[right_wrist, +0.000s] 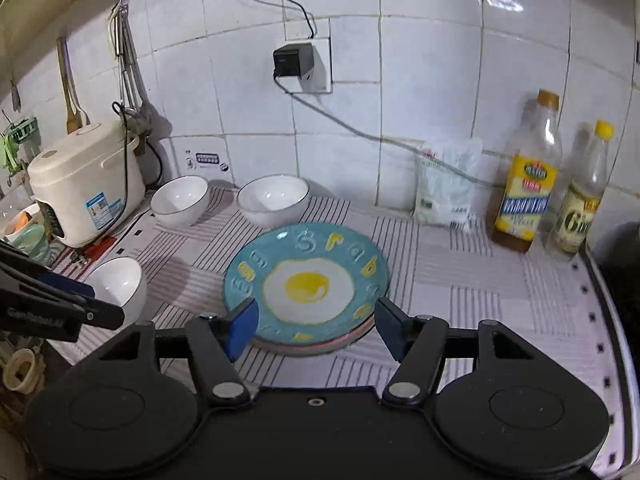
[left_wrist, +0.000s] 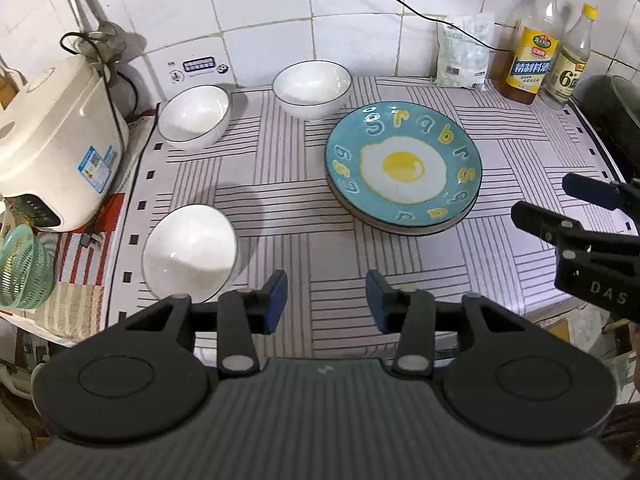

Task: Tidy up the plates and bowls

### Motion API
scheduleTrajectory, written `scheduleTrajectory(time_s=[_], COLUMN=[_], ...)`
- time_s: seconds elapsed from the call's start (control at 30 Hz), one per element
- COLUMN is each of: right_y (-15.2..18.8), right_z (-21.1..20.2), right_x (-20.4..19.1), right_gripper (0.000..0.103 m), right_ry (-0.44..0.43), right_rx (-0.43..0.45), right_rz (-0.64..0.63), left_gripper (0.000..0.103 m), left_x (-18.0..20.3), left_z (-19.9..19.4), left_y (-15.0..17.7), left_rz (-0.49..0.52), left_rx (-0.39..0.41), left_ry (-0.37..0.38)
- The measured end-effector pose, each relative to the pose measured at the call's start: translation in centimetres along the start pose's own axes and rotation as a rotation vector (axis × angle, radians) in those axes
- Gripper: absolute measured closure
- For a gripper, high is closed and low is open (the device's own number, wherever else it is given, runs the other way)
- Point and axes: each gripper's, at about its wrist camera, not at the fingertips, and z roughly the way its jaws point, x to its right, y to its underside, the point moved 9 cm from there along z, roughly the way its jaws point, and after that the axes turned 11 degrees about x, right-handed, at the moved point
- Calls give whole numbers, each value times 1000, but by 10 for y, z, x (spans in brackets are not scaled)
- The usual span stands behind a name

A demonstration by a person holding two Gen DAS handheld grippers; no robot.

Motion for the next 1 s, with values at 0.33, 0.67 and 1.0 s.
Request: scheduleTrajectory(time_s=[0.33, 0.67, 1.0], right_y=[11, 42, 80], right_z=[-10, 27, 94], right_x=[-43, -106, -189], right_gripper=[12, 9, 9], right_ry=[-64, -264, -439], right_rx=[76, 88, 19], right_rz=[-67, -27, -108], left_gripper=[37, 11, 9], left_x=[-43, -98, -160], left_z=[-5, 1, 59], left_y=[22, 24, 38], left_rz=[-34, -70, -185], left_rx=[-5, 52, 63], left_ry=[2, -6, -64])
